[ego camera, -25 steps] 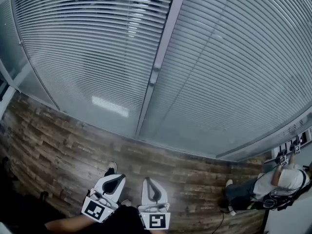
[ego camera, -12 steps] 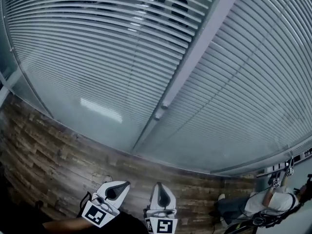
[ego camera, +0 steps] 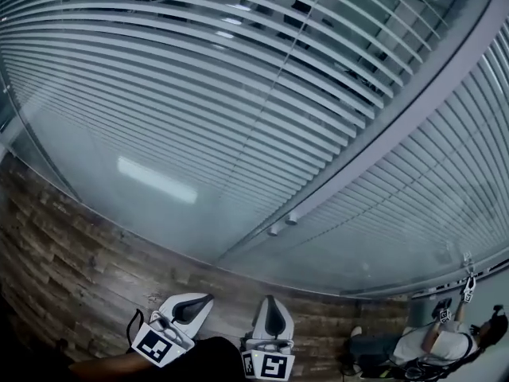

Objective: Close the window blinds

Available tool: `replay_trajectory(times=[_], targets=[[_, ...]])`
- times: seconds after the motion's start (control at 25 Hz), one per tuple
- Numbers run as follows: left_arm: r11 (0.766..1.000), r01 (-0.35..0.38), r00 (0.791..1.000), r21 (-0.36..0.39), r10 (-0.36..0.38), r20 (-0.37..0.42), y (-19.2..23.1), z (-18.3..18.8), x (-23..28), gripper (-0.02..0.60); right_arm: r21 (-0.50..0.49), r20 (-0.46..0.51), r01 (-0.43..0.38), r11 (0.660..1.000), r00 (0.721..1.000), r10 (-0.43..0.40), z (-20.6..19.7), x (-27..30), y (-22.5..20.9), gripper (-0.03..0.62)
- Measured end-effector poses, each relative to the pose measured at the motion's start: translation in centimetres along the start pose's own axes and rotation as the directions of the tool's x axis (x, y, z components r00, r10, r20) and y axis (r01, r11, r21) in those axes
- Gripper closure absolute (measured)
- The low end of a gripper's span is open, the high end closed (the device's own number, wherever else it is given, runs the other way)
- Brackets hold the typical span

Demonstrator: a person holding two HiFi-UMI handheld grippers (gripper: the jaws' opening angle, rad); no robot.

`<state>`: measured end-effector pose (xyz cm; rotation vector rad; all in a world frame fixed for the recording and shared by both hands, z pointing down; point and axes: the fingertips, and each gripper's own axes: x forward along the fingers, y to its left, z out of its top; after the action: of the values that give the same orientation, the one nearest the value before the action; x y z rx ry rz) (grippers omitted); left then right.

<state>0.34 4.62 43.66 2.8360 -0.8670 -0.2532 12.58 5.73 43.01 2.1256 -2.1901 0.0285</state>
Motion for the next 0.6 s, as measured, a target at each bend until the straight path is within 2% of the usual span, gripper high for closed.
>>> replay_trajectory(times=[0.16,0.4,0.6], targets=[[0.995,-0.078,0.996,-0.066,0.075,-0.049,3.6,-1.8,-0.1,0.583,0.004,-0.023,0.044,0.999,0.999,-0.043,-0.1,2.2,-0.3,0.553],[0.989,-0.130,0.991,0.064,0.130,0.007,5.0,0.9,3.3,0.583,0.001,-0.002,0.012,1.000,1.000,-0.012,1.1,6.7,-2.9,0.553],[0.985,-0.132,0.991,0.113,0.131,0.009,5.3,1.4,5.2,0.583,0.008,0.025,0.008,1.000,1.000,-0.008,2.0,10.2,-4.5,0.536]])
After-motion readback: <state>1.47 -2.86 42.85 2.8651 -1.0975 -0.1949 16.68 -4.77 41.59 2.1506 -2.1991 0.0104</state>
